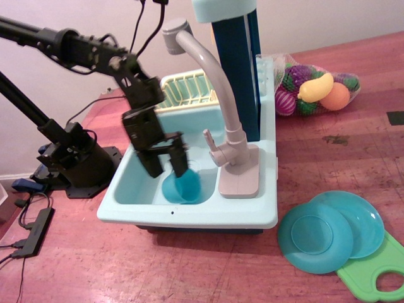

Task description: Flip cup upright

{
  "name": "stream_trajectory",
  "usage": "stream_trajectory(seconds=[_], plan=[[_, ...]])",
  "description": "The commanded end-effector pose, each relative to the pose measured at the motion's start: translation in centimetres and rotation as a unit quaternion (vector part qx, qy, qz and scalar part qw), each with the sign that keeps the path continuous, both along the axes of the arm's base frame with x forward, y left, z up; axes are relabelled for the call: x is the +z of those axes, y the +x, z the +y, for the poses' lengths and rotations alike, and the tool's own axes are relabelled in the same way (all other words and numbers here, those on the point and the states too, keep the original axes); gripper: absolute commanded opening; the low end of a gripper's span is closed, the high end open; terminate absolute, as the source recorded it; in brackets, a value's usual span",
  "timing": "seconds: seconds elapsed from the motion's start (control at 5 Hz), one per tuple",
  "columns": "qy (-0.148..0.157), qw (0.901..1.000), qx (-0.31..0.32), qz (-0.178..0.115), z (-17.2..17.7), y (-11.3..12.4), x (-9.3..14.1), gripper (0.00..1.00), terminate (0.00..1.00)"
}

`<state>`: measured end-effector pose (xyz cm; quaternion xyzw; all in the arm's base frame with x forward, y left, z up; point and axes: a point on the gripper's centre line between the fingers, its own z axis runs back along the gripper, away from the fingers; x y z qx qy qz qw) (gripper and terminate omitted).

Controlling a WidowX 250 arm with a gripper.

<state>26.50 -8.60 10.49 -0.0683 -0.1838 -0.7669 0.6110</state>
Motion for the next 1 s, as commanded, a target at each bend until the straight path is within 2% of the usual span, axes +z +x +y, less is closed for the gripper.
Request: stream_trajectory(seconds=[0.0,0.2,0.4,0.6,0.8], plan=[[0.012,0.9996,0.023,-0.009,0.2,-1.5,0.7,0.00,0.00],[0.019,0.9996,0.023,-0.003,-0.1,-2.1,0.5,0.00,0.00],[0.012,0.9992,0.037,0.006,-0.3,-3.2,0.4,0.00,0.00],[0.007,0.9983,0.057,-0.005,0.3,-3.1,1.4,1.00,0.00],[0.003,0.9943,0.087,-0.060,2.1,-2.6,5.5,1.00,1.00]])
